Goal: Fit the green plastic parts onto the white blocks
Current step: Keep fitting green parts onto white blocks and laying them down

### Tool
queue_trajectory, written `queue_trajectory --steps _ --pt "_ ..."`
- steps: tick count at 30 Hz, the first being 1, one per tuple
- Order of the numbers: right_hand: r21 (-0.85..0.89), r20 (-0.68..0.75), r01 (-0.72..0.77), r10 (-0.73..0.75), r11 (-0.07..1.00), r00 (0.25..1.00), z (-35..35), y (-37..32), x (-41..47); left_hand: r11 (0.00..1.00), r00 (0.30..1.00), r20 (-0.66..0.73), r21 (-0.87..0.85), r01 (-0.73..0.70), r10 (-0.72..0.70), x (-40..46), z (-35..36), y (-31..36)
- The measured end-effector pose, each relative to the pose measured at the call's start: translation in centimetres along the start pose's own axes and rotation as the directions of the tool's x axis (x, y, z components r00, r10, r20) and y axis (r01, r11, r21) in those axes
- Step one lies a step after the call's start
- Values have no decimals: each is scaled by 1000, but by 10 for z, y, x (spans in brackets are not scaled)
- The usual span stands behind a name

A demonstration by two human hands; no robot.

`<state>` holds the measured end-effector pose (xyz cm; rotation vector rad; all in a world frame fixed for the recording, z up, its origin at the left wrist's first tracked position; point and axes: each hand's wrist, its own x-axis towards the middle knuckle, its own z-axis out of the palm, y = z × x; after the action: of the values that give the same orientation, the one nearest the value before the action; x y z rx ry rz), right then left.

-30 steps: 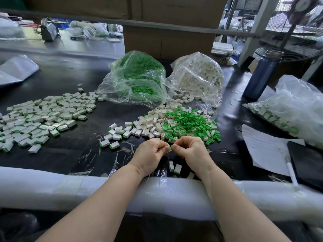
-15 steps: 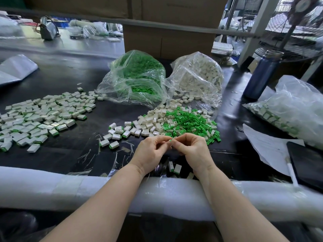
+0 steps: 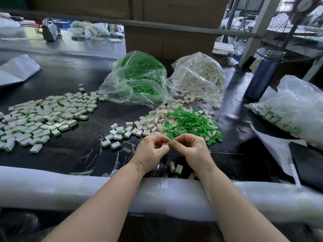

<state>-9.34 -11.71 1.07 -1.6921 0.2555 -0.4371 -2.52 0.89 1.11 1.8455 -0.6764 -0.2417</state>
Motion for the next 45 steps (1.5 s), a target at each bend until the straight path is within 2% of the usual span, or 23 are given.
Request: queue_trajectory --steps 3,8,12,18,25,45 --pt "12 -16 9 -8 1000 1000 1 1 1 999 999 33 -33 -14 15 0 -1 2" --pt "-59 144 6 2 998 990 4 0 1 992 997 71 -125 8 1 -1 -1 5" --pt "-8 206 -8 10 1000 979 2 1 2 997 994 104 -76 -15 23 -2 -1 6" --pt "81 190 -61 45 995 981 1 5 3 998 986 161 42 -39 32 -1 0 3" --pt "22 165 -54 50 998 985 -1 4 2 994 980 191 89 -65 47 0 1 0" --pt "14 119 -78 76 997 990 -2 4 1 987 974 228 156 -48 11 0 1 0"
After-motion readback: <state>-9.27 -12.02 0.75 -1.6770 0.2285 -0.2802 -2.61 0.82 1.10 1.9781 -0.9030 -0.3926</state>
